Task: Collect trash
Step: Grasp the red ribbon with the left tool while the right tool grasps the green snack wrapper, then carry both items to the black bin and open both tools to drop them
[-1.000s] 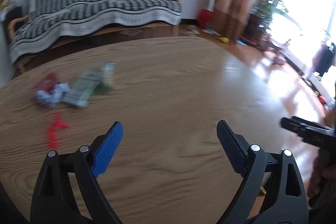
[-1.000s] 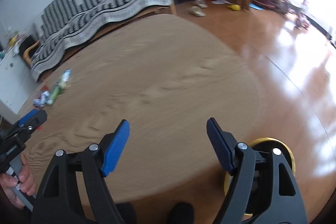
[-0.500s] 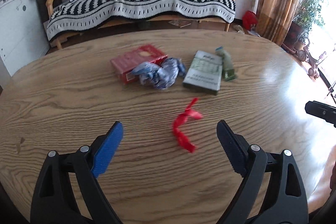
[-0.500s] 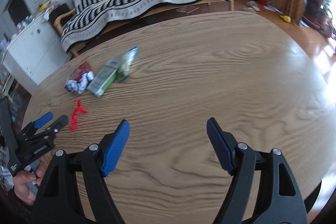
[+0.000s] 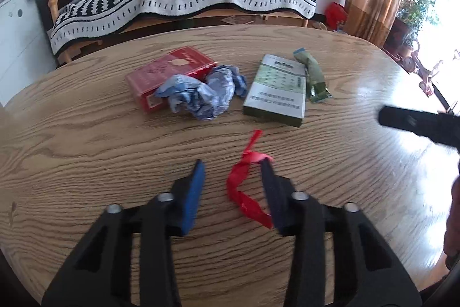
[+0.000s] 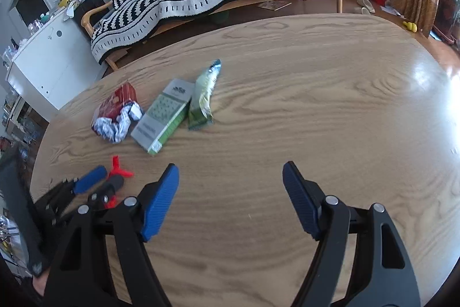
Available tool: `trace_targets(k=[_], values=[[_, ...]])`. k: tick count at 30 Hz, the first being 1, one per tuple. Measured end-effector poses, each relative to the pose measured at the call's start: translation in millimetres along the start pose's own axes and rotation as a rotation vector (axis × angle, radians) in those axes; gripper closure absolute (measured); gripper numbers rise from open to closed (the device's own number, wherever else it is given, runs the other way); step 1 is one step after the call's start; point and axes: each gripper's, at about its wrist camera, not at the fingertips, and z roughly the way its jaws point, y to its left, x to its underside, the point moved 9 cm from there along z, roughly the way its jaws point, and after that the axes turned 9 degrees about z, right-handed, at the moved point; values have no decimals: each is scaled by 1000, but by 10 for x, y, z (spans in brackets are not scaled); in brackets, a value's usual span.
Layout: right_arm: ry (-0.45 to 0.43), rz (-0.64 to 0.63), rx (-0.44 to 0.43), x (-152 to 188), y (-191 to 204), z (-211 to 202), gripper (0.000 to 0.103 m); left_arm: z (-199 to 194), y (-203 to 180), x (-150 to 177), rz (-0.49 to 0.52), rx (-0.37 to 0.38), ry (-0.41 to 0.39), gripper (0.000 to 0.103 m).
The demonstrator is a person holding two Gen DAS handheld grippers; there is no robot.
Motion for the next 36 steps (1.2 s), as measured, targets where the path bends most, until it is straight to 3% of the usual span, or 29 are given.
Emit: trace_targets(k=[3, 4, 17, 20, 30, 36], values=[[-3, -27, 9, -152, 98, 132, 43, 1, -53, 7, -4, 18, 14, 91], [-10, -35, 9, -216, 132, 181, 44, -1, -57, 11, -4, 19, 14, 92], [42, 56, -49, -670, 328, 825, 70, -106, 12, -31, -55, 11, 10, 93], [40, 65, -77, -686, 345, 814, 85, -107, 7, -45, -60, 16, 10, 93], [-25, 36, -90, -478, 254, 124, 87, -252, -134, -132, -71, 37, -11, 92], [-67, 63, -68, -58, -278, -656, 87, -467, -592, -253, -45, 98, -47, 92]])
